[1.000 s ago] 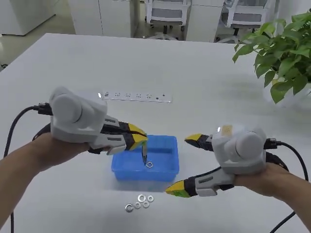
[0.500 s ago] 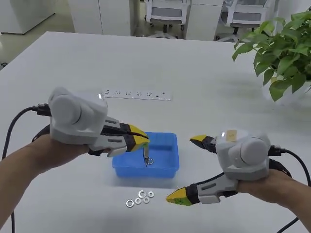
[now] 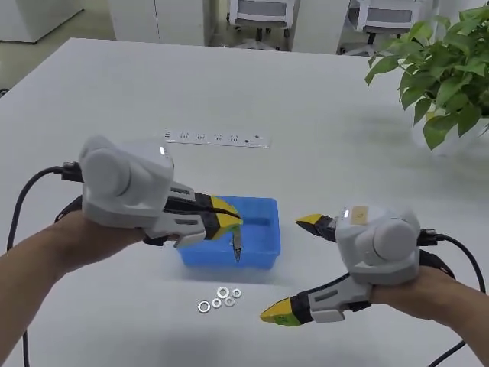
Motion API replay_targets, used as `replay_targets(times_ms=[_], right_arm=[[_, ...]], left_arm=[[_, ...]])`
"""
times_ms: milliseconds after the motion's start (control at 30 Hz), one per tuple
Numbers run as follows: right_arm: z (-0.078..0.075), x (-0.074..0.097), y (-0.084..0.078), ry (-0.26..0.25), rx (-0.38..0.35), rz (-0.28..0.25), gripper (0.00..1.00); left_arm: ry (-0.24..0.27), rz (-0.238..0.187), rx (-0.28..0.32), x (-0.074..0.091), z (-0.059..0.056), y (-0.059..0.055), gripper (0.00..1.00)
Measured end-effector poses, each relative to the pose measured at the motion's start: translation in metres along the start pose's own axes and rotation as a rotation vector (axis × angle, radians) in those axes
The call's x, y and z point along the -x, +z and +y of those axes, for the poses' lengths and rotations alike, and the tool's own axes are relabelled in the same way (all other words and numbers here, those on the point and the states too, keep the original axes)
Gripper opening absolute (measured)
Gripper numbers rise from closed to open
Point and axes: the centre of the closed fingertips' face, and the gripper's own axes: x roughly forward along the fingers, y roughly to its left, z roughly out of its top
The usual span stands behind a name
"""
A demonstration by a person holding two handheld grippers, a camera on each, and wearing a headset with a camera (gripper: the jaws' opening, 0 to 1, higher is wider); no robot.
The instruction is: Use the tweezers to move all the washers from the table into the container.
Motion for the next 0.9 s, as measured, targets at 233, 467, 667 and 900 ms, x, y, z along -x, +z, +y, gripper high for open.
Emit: replay_targets(times_ms=[233,467,667,900], right_arm=[[0.005,-0.002,-0.006,0.009,0.003,0.015,1.0],[0.008,-0.004,-0.011,0.019,0.002,0.024,0.99],[0.011,-0.005,-0.014,0.025,-0.001,0.033,0.98],[0.013,-0.006,-0.019,0.03,-0.005,0.042,0.98]], left_arm=[[-0.017,0.013,0.0,-0.006,-0.009,-0.008,0.05],[-0.031,0.028,0.003,-0.013,-0.014,-0.015,0.05],[-0.038,0.038,0.011,-0.016,-0.018,-0.02,0.05],[-0.048,0.057,0.022,-0.019,-0.022,-0.028,0.05]])
